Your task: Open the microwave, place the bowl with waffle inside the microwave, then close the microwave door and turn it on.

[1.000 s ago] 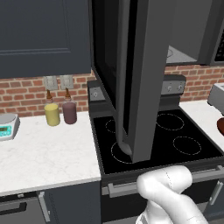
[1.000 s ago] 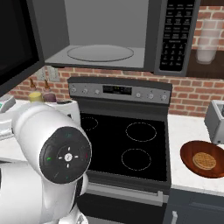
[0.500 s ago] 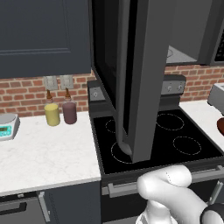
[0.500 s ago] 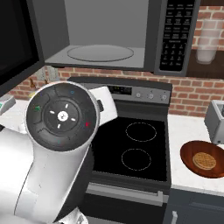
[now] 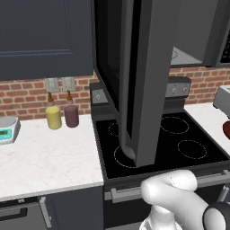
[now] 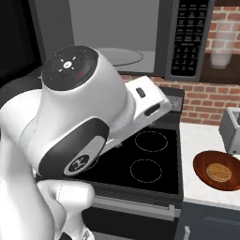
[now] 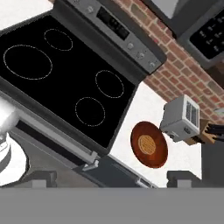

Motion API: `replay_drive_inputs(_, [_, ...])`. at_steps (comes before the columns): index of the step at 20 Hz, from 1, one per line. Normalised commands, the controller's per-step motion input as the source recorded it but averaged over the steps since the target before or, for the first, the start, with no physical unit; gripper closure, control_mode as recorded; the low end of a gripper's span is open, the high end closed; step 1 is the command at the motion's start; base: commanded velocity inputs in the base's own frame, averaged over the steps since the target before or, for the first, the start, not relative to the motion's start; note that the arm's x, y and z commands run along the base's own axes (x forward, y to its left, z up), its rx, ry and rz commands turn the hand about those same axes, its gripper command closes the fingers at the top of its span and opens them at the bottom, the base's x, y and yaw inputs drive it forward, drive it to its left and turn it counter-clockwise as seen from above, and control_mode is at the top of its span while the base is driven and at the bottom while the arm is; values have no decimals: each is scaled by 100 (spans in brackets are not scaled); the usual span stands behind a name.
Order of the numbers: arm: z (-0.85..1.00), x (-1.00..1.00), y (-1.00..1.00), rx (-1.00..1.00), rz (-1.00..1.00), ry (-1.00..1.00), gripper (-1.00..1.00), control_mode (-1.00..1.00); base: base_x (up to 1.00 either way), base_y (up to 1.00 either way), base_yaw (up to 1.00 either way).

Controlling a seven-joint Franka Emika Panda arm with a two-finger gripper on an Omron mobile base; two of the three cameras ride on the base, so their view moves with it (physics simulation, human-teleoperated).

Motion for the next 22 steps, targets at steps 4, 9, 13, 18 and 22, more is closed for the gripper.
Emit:
replay_drive_inputs(4, [-71, 37, -95, -39, -35, 4, -100, -100, 0, 0, 0])
replay_drive_inputs(9, [-91, 36, -59, -7, -20, 0, -100, -100, 0, 0, 0])
replay_drive_inputs(13, [-70, 56, -32, 0, -7, 0, -100, -100, 0, 0, 0])
replay_drive_inputs(18, [-30, 66, -21, 5, 0, 8, -100, -100, 0, 0, 0])
replay_drive_inputs(22, [-35, 56, -36, 13, 1, 15, -100, -100, 0, 0, 0])
